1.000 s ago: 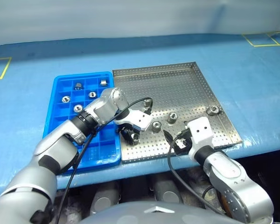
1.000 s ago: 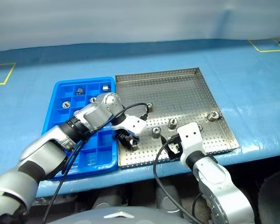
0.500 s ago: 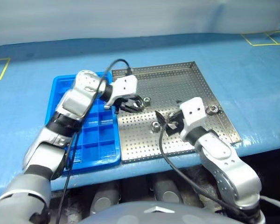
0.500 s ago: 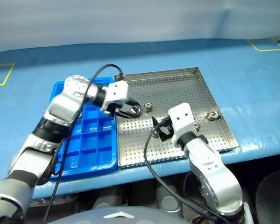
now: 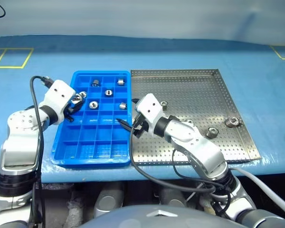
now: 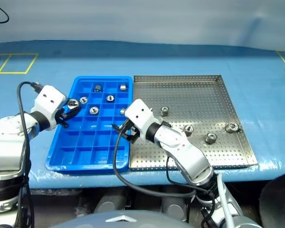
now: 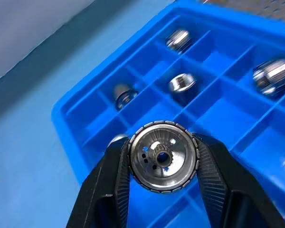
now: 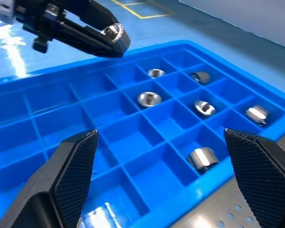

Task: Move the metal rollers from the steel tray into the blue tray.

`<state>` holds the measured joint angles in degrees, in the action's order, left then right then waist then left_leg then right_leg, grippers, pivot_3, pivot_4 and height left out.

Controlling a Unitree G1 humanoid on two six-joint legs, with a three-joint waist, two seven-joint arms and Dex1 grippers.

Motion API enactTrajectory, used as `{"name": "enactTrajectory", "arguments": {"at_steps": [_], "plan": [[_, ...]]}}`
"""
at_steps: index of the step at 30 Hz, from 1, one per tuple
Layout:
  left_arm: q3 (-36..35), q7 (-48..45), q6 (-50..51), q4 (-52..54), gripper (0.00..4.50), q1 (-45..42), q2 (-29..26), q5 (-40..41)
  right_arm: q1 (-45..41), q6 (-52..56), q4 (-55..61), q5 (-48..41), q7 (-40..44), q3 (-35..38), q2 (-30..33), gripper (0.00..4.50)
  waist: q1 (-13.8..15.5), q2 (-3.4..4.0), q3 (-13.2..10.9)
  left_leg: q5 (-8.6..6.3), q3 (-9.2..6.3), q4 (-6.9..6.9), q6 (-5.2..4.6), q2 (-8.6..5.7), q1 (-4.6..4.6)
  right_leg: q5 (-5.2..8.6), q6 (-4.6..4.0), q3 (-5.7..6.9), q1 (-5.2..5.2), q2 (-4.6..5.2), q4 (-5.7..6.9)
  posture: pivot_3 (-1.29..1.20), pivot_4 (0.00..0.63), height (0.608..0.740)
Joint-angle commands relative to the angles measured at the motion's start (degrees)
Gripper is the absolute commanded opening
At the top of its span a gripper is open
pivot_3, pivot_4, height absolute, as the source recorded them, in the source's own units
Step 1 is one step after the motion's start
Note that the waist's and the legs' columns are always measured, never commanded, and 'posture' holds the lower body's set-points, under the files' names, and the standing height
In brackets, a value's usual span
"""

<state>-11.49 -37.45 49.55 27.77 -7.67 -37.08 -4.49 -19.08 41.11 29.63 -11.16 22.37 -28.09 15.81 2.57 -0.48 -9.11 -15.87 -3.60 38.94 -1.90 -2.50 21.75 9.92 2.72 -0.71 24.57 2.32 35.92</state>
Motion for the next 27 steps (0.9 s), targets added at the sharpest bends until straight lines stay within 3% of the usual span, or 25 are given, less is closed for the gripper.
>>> {"name": "enactTrajectory", "arguments": {"at_steps": [1, 13, 22, 27], "plan": [[-2.85, 4.41, 2.02, 4.41, 1.71, 2.61, 1.48, -0.28, 0.78, -7.84, -0.85, 2.27, 3.61, -2.52, 1.38, 4.50, 0.24, 0.00, 0.00, 0.00, -0.01, -0.01, 0.01, -0.01, 0.00, 0.00, 0.00, 0.01, 0.01, 0.00, -0.01, 0.20, 0.150, 0.740], [2.88, 9.38, -0.09, -0.51, 1.71, 4.31, 2.93, 0.72, 4.01, -8.95, -0.98, 3.81, 4.63, -0.87, 1.36, 4.50, 0.77, -0.03, 0.01, 0.15, -0.22, -0.13, 0.31, 0.09, -0.07, 0.23, -0.29, 0.15, -0.01, -0.07, 0.14, 0.18, 0.150, 0.740], [10.14, 7.73, -0.98, -6.67, 1.71, 1.82, -3.03, -0.43, 6.86, -7.49, 1.28, 4.81, 2.73, 1.21, 1.38, 4.50, -0.32, -0.02, 0.01, 0.18, -0.25, -0.19, 0.35, 0.12, -0.08, 0.25, -0.38, 0.15, 0.01, -0.12, 0.20, 0.13, 0.150, 0.740], [6.86, 6.91, -1.25, -4.96, 3.34, -3.49, 1.80, 5.92, 9.41, -5.41, 5.34, 4.67, 1.05, 4.40, 1.81, 4.50, 0.26, 0.00, 0.00, 0.21, -0.34, -0.27, 0.38, 0.10, -0.07, 0.26, -0.40, 0.27, 0.02, -0.03, 0.18, 0.08, 0.150, 0.740]]}}
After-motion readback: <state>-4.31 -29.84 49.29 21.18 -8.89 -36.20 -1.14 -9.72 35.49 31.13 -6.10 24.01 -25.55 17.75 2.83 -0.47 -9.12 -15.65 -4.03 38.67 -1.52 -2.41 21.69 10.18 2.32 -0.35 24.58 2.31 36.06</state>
